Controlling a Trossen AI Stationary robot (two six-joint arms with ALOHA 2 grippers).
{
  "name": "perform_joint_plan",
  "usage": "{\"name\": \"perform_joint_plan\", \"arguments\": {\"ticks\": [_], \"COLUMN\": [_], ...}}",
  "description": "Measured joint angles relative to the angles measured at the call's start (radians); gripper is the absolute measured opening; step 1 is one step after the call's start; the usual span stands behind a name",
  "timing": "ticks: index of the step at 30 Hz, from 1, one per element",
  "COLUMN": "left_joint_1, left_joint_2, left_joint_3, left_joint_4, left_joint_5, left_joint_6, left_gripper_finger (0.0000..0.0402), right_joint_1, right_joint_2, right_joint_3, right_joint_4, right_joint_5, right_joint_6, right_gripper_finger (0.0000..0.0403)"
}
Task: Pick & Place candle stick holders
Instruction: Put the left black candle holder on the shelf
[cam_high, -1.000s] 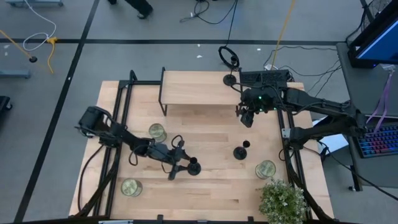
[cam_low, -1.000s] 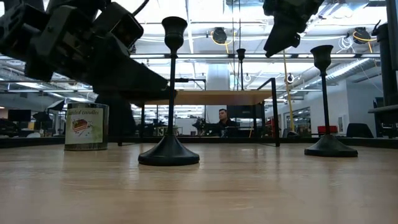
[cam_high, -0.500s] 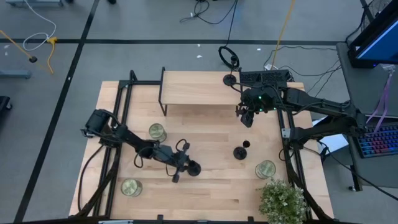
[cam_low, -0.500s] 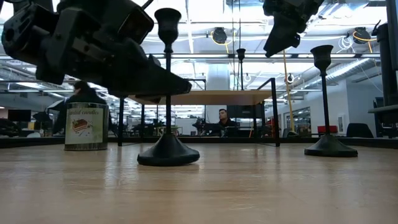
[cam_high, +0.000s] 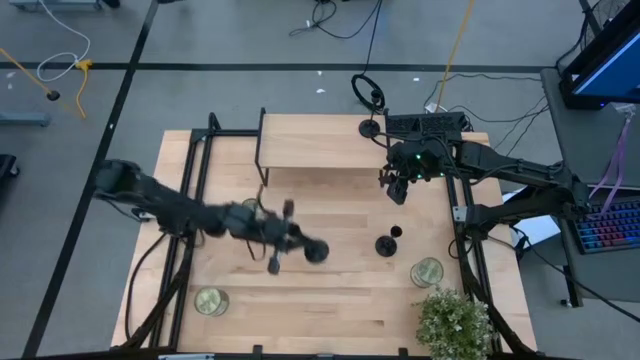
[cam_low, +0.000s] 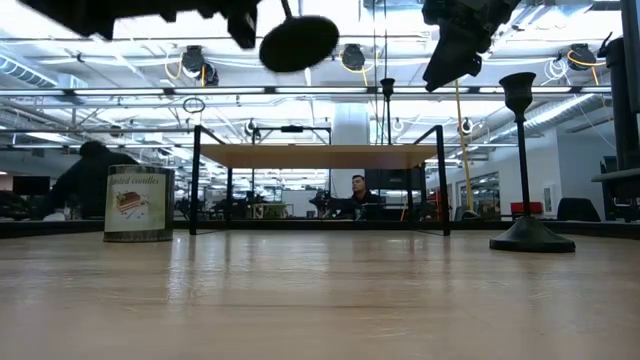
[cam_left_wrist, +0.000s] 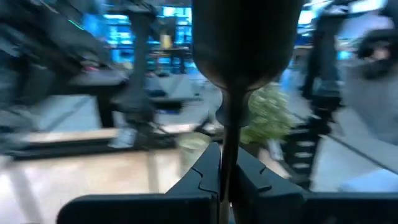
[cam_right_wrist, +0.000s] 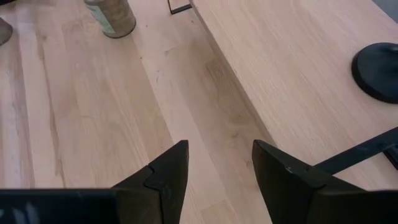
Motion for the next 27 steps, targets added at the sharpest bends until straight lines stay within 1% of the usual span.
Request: {"name": "perform_joint_plan", "arguments": {"ticks": [2, 6, 7, 11, 13, 15, 16, 19, 23, 27], "left_joint_1": [0.052, 0.188, 0.227, 0.398, 0.489, 0.584, 0.633, 0.744, 0.836, 0.888], "left_joint_2": [-0.104, -0.222, -0.238, -0.263, -0.263, -0.262, -0.251, -0.219, -0.158, -0.112], "left_joint_3": [0.009, 0.090, 0.115, 0.201, 0.228, 0.228, 0.228, 0.226, 0.227, 0.227], "left_joint_4": [-0.151, -0.394, -0.452, -0.586, -0.583, -0.603, -0.606, -0.622, -0.599, -0.592], "left_joint_5": [-0.027, -0.143, -0.163, -0.166, -0.199, -0.209, -0.199, -0.129, -0.102, -0.100], "left_joint_6": [0.001, 0.040, 0.059, 0.092, 0.083, 0.046, 0.024, -0.022, -0.027, -0.010], "left_gripper_finger": [0.0010, 0.0010, 0.0010, 0.0010, 0.0010, 0.0010, 0.0010, 0.0010, 0.0010, 0.0010], "right_joint_1": [0.000, 0.000, 0.000, 0.000, 0.000, 0.000, 0.000, 0.000, 0.000, 0.000], "right_joint_2": [0.000, 0.000, 0.000, 0.000, 0.000, 0.000, 0.000, 0.000, 0.000, 0.000], "right_joint_3": [0.000, 0.000, 0.000, 0.000, 0.000, 0.000, 0.000, 0.000, 0.000, 0.000], "right_joint_4": [0.000, 0.005, 0.011, 0.026, 0.023, 0.023, 0.022, 0.022, 0.022, 0.022], "right_joint_5": [0.000, 0.000, 0.000, 0.000, 0.000, 0.000, 0.000, 0.000, 0.000, 0.000], "right_joint_6": [0.000, 0.000, 0.000, -0.001, -0.009, -0.024, -0.025, -0.024, -0.026, -0.026], "right_gripper_finger": [0.0169, 0.0169, 0.0169, 0.0169, 0.0169, 0.0169, 0.0169, 0.0169, 0.0169, 0.0169]}}
